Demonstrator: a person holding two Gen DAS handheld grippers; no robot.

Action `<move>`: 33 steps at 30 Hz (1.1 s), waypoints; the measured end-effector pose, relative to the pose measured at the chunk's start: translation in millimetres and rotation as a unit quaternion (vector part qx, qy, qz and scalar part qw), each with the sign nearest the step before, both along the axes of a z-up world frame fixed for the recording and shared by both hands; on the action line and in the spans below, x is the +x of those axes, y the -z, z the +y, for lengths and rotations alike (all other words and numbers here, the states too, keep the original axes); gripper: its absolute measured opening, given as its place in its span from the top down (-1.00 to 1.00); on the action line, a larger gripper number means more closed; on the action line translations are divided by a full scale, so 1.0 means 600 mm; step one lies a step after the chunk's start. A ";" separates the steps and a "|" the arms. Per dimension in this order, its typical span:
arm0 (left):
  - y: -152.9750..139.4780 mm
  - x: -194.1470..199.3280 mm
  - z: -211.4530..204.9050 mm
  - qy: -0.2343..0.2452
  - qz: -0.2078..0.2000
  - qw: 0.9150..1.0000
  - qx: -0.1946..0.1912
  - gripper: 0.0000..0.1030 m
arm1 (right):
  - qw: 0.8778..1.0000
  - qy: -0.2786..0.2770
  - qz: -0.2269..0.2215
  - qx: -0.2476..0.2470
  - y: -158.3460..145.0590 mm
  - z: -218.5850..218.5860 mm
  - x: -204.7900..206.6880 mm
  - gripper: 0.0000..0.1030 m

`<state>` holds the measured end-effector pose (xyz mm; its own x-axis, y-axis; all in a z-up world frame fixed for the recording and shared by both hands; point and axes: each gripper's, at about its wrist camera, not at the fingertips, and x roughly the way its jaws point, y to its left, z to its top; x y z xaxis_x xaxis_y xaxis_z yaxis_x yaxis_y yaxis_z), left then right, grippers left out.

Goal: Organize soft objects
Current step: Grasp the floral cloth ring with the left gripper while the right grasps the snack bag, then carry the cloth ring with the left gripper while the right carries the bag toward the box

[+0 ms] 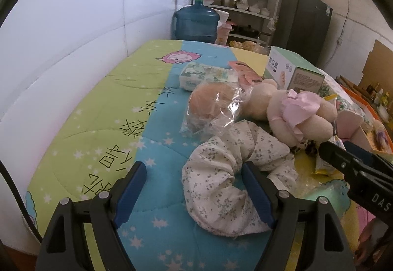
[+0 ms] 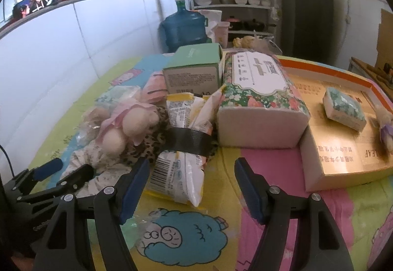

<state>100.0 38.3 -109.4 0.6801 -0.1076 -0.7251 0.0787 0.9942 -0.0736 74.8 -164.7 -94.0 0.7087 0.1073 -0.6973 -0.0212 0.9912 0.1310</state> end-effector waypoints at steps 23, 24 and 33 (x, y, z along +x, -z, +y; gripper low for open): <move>-0.007 -0.013 -0.002 0.013 -0.019 1.000 0.005 0.57 | 0.999 -0.034 0.009 0.023 0.013 0.013 0.006 0.18; -0.008 -0.013 0.000 0.014 -0.018 1.000 -0.002 0.65 | 0.999 -0.034 0.008 0.023 0.013 0.013 0.004 0.18; -0.022 -0.025 0.007 0.016 -0.028 0.999 -0.032 0.78 | 0.999 -0.036 -0.010 0.019 -0.002 0.012 -0.016 0.21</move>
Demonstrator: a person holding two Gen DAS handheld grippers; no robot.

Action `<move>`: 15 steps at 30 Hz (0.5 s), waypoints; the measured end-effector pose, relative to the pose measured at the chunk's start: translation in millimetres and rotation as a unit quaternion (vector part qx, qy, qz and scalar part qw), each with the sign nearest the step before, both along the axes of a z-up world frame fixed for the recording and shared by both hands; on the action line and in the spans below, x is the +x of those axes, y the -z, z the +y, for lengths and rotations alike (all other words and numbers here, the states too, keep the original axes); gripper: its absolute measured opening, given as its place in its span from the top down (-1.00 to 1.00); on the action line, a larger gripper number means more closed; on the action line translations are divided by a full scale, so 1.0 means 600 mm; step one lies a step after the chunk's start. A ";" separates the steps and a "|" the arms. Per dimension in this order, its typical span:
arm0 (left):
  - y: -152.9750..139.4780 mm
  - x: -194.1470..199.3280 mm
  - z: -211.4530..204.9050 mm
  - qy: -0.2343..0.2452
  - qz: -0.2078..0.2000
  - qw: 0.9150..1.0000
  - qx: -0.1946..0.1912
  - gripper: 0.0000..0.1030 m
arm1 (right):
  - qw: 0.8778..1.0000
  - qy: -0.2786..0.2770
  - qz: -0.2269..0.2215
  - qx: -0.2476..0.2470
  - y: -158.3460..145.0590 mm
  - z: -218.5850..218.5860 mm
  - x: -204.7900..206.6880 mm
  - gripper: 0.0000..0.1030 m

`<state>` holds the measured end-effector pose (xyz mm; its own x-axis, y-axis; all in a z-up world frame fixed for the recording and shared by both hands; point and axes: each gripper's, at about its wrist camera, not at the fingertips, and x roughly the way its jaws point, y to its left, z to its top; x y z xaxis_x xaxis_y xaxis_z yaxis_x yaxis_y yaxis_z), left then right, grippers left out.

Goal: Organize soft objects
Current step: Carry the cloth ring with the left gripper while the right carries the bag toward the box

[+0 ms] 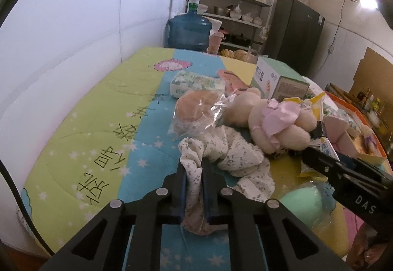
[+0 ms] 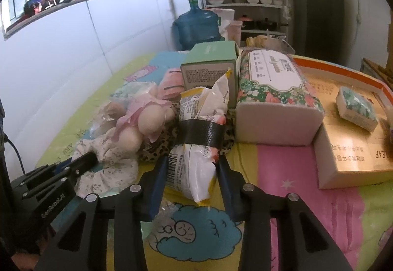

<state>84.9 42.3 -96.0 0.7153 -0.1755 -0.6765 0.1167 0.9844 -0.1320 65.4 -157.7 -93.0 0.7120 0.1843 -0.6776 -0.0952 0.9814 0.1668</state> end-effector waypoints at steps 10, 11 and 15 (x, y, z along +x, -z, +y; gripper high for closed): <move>-0.041 -0.024 -0.006 0.003 -0.034 0.999 -0.001 0.79 | 1.000 0.001 -0.025 0.006 -0.029 -0.011 -0.023 0.21; -0.048 -0.027 -0.005 0.003 -0.040 0.999 -0.001 0.78 | 1.000 0.001 -0.028 0.006 -0.032 -0.012 -0.026 0.21; -0.068 -0.039 -0.006 0.002 -0.057 0.998 -0.002 0.79 | 0.999 0.001 -0.039 0.008 -0.044 -0.017 -0.038 0.21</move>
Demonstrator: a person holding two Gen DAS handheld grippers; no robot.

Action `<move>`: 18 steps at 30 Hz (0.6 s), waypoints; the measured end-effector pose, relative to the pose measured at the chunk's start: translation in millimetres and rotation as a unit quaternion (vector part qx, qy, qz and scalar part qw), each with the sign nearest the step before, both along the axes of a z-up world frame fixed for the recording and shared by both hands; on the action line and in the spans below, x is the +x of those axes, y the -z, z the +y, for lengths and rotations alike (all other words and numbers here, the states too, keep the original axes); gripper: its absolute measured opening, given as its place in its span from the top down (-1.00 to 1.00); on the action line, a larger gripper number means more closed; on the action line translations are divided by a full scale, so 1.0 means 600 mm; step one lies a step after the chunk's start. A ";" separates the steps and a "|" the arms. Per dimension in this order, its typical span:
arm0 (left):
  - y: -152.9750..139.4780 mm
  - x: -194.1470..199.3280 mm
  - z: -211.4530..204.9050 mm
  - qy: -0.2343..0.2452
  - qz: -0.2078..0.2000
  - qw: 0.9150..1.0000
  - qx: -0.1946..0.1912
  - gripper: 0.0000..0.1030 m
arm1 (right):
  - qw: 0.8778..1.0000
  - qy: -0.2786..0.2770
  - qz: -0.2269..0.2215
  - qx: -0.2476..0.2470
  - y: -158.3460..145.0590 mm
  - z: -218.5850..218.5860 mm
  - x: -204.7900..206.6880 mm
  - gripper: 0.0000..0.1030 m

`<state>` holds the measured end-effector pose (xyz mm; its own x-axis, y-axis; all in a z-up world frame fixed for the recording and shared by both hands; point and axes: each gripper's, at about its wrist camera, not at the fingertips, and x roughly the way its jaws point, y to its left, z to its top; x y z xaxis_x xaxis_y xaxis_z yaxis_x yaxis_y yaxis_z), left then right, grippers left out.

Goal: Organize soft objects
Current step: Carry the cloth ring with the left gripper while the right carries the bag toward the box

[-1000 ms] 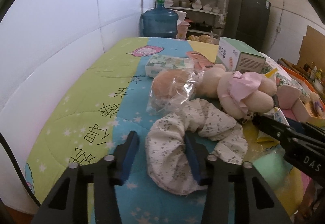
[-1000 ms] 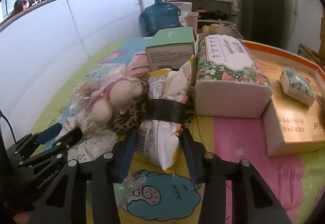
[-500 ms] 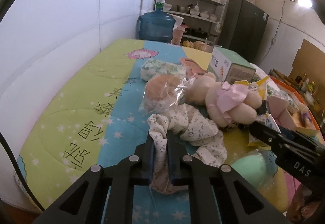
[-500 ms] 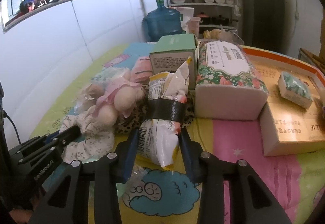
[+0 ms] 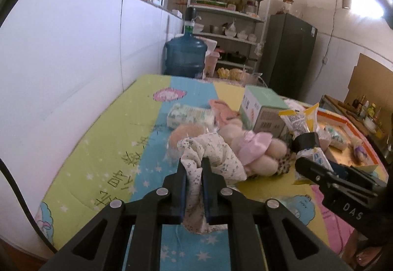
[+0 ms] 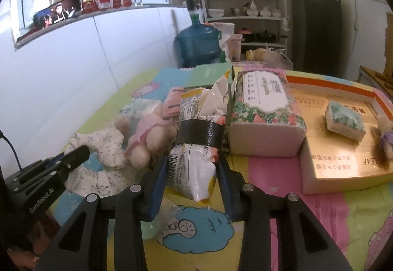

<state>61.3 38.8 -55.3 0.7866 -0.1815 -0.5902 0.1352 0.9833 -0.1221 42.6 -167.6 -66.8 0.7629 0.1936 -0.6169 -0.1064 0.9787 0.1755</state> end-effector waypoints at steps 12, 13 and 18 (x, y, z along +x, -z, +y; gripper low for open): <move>-0.054 -0.011 -0.027 0.016 -0.038 0.999 0.004 0.78 | 1.000 0.000 -0.022 0.006 -0.027 -0.010 -0.029 0.21; -0.059 -0.012 -0.032 0.018 -0.041 0.999 0.003 0.79 | 1.000 0.001 -0.023 0.006 -0.030 -0.010 -0.030 0.21; -0.074 -0.011 -0.059 0.031 -0.049 0.998 -0.001 0.78 | 0.999 0.007 -0.032 0.009 -0.040 -0.025 -0.040 0.21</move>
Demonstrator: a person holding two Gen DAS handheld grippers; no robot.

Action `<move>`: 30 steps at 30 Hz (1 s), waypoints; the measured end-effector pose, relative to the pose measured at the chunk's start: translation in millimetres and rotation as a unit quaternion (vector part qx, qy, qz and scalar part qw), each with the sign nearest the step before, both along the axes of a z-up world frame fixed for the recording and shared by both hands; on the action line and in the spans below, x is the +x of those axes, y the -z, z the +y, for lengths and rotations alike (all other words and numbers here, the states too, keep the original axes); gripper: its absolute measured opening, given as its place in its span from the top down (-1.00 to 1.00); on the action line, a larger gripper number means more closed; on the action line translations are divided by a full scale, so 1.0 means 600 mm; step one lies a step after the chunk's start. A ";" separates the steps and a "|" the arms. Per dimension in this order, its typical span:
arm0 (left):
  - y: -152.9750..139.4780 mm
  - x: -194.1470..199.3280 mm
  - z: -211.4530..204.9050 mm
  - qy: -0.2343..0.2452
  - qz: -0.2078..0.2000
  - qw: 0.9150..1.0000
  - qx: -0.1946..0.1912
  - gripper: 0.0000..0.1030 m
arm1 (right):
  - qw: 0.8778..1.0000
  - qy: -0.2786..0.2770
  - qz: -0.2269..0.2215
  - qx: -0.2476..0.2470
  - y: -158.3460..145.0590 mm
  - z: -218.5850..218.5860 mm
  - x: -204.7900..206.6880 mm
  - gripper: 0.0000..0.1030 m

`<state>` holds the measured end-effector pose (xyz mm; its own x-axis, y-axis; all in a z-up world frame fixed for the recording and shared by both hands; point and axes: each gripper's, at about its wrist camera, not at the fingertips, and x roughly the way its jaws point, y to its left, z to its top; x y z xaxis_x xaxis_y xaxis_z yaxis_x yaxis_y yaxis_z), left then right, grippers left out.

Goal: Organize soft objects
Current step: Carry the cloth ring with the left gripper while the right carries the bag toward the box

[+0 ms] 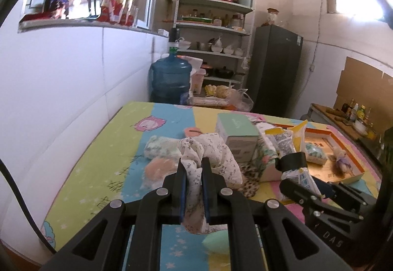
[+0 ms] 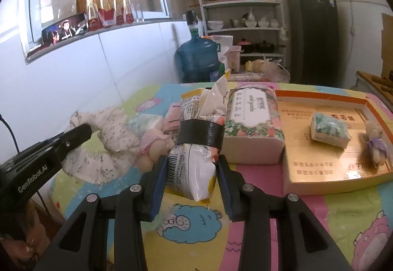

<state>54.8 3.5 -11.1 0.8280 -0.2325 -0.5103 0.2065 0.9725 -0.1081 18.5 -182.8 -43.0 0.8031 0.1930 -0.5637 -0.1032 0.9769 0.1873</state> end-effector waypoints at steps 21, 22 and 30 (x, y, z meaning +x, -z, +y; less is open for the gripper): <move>-0.027 -0.008 -0.172 0.073 -0.018 0.997 0.003 0.79 | 0.998 0.064 -0.019 0.009 -0.019 -0.145 -0.037 0.21; -0.027 -0.008 -0.180 0.075 -0.017 0.997 0.003 0.79 | 0.998 0.066 -0.019 0.010 -0.019 -0.153 -0.040 0.21; -0.022 -0.005 -0.253 0.105 -0.012 0.994 0.010 0.78 | 0.996 0.091 -0.018 0.017 -0.015 -0.216 -0.048 0.21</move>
<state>52.0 -148.3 2.2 0.7741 -0.3923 -0.4970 0.4078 0.9093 -0.0825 -10.4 -312.2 -33.8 0.8465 0.0603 -0.5290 0.0680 0.9732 0.2197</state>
